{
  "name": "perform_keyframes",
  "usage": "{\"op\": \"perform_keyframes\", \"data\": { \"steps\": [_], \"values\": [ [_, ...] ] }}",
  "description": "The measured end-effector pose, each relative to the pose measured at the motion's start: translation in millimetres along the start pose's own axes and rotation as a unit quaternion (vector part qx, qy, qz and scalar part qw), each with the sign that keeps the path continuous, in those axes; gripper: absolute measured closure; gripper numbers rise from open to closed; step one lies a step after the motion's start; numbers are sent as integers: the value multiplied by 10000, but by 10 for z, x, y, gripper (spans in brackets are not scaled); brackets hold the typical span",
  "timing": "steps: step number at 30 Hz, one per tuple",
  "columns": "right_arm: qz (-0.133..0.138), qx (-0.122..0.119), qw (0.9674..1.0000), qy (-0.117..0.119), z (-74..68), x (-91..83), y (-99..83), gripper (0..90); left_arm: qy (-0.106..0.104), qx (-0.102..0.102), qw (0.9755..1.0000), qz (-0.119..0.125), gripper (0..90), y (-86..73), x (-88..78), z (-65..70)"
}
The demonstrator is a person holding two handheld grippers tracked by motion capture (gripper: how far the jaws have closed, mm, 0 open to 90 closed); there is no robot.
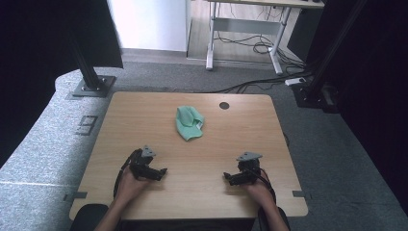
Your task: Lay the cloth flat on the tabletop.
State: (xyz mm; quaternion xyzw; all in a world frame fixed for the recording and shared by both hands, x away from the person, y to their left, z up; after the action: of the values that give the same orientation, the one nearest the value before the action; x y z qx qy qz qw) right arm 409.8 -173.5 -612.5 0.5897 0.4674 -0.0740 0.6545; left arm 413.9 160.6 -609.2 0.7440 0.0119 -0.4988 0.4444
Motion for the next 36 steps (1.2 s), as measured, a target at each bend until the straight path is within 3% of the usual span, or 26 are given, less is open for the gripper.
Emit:
{"op": "perform_keyframes", "data": {
  "steps": [10, 16, 25, 36],
  "values": [
    [0, 0, 10000, -1, 0, 0, 0, 0, -11, 14, 10000, 0, 0, 3, 0, 0],
    [0, 0, 10000, -1, 0, 0, 0, 0, -127, -22, 9999, -2, 38, 51, -22, 7],
    [7, 17, 10000, -22, 2, 3, 3, 0, -116, 95, 9998, 102, 72, 193, -39, -17],
    [5, 57, 10000, -56, 6, 5, 5, 0, -292, 332, 9989, 178, 148, 448, 23, 54]
  ]
}}
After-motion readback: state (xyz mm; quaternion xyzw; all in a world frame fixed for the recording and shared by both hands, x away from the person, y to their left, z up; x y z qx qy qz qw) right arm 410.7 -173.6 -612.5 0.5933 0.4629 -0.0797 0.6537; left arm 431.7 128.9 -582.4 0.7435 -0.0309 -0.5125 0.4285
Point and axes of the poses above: each handheld gripper's, and its own axes: x roughly forward along the jaws, y roughly out of its top, z roughly to its right, the point moved 8 cm from there along x, roughly forward along the jaws, and after that the axes turned 10 degrees about x, right-handed, at the moved point
